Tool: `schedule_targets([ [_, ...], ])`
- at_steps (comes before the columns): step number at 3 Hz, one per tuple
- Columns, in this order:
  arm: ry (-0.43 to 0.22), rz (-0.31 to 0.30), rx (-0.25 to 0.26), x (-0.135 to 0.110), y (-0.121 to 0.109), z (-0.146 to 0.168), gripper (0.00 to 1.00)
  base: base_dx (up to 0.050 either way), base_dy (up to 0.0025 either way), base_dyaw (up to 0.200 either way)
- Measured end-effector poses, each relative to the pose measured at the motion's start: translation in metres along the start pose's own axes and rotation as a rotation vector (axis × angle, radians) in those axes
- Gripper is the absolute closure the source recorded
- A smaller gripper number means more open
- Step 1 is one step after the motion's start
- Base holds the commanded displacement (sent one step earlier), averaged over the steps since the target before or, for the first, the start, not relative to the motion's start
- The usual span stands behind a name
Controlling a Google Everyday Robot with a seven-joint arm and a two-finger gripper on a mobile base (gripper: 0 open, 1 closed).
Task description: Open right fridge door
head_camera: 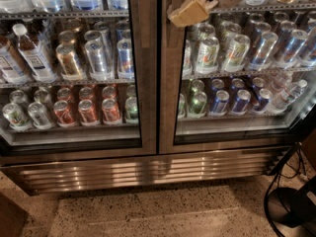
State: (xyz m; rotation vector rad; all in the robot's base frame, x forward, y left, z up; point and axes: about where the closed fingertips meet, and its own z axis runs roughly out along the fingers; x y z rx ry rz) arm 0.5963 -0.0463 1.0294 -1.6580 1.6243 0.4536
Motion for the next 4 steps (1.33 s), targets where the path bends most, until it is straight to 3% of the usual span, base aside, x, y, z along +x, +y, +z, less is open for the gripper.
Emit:
schedule_targets([
  [2,0.012,-0.035,0.039,0.0005,-0.0008,-0.0046,1.0,0.0,0.0,0.0],
  [4,0.0,-0.064,0.029,-0.0031,-0.0009,-0.0044,1.0,0.0,0.0,0.0],
])
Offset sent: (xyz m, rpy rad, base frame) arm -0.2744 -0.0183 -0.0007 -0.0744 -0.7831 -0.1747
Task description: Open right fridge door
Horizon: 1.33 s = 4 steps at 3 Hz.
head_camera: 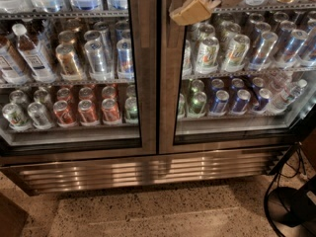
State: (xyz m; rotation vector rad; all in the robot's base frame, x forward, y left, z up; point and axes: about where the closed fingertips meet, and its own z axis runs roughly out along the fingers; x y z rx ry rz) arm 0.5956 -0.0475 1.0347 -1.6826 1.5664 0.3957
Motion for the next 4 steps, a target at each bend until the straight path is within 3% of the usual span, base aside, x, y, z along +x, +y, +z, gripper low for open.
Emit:
schedule_targets([
  [4,-0.006,-0.014,-0.036,0.004,-0.002,0.011,1.0,0.0,0.0,0.0],
])
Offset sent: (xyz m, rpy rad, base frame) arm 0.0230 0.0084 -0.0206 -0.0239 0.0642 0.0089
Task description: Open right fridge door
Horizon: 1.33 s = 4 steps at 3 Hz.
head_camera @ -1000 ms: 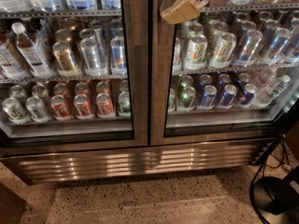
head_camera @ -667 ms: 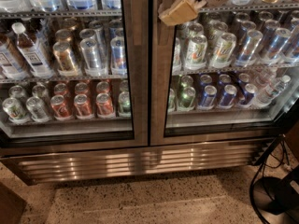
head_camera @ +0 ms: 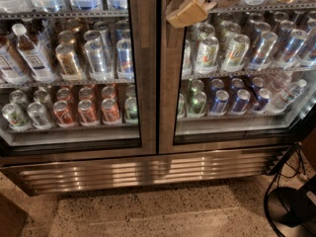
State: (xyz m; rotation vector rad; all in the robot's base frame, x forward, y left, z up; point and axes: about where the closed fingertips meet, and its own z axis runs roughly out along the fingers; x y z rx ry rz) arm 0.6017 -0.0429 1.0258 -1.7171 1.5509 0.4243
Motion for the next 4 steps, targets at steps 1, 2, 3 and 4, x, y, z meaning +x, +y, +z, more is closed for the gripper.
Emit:
schedule_targets([
  [1,0.0,0.0,0.0,0.0,0.0,0.0,1.0,0.0,0.0,0.0],
  [2,0.052,-0.061,0.063,-0.004,-0.009,-0.008,1.0,0.0,0.0,0.0],
  [3,0.052,-0.062,0.064,-0.001,-0.011,-0.008,1.0,0.0,0.0,0.0],
  [4,0.066,-0.088,0.088,0.0,-0.012,-0.014,1.0,0.0,0.0,0.0],
])
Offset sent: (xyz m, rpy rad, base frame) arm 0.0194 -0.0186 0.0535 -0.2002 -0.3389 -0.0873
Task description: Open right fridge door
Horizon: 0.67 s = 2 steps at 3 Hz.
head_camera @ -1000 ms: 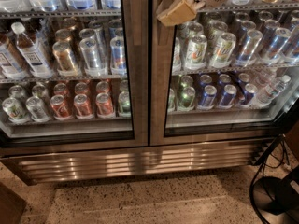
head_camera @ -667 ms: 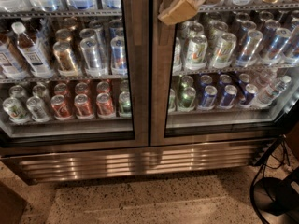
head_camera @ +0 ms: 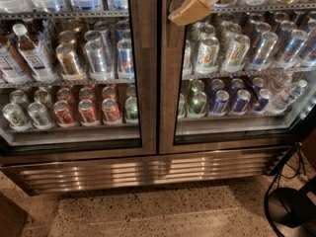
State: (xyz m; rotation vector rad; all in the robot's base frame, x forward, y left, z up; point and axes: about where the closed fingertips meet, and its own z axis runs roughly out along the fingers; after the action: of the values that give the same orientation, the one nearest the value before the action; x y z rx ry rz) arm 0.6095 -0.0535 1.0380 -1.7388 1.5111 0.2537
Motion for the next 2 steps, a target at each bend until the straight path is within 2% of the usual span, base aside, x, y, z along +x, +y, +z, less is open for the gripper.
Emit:
schedule_targets([
  [1,0.0,0.0,0.0,0.0,0.0,0.0,1.0,0.0,0.0,0.0],
  [2,0.009,0.002,-0.022,0.002,-0.001,0.014,1.0,0.0,0.0,0.0],
])
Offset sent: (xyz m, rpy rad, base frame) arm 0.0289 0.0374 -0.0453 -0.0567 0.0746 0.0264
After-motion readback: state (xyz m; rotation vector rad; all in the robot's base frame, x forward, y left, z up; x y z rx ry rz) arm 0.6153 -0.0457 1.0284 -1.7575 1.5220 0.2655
